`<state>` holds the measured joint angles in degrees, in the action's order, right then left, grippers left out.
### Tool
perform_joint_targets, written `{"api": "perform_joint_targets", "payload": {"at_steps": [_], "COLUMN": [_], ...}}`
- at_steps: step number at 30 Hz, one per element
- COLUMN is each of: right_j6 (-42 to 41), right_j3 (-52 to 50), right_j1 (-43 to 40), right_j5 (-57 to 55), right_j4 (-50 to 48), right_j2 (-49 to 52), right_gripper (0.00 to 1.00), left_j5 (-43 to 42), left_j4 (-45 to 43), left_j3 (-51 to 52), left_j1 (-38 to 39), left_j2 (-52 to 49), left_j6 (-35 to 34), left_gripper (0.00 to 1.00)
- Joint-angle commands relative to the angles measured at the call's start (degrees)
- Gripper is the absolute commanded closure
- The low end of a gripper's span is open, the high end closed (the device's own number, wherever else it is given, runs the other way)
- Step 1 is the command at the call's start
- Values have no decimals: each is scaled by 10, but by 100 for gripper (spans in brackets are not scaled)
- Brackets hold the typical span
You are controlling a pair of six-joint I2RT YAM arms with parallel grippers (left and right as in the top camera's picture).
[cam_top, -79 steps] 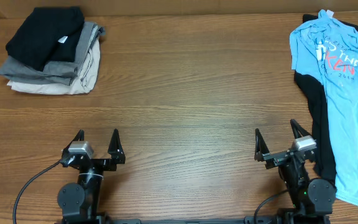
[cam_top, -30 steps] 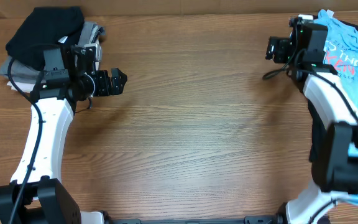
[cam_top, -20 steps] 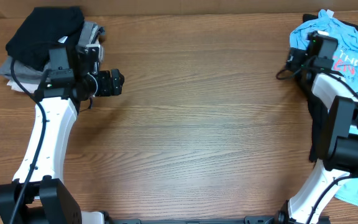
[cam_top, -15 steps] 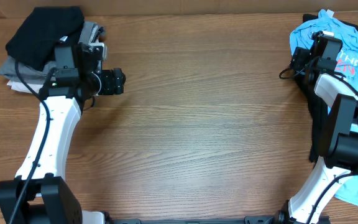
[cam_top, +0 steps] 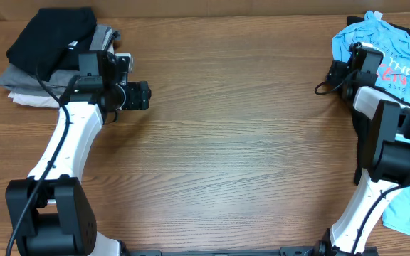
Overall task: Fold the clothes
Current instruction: 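Reach the right gripper to the light-blue T-shirt on the right, then grasp the blue T-shirt with the right gripper and drag it to center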
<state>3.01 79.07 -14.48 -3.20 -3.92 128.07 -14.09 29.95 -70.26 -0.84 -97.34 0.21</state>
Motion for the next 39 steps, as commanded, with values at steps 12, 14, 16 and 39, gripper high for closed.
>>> {"api": "perform_joint_targets", "payload": {"at_steps": [12, 14, 16, 39], "right_j6": [0, 0, 0, -12], "right_j3": [16, 16, 20, 265], "right_j1": [2, 2, 2, 48], "right_j5": [-19, -30, -42, 48], "right_j4": [-3, -3, -1, 443], "right_j2": [18, 18, 16, -168], "right_gripper": [76, 82, 88, 96], "left_j5": [5, 6, 6, 7], "left_j4": [-21, -22, -22, -10], "left_j3": [-12, -12, -12, -61], "left_j1": [5, 5, 5, 4], "left_j2": [-8, -8, -8, 24], "left_j6": [4, 4, 4, 4], "left_gripper": [19, 20, 21, 34]}}
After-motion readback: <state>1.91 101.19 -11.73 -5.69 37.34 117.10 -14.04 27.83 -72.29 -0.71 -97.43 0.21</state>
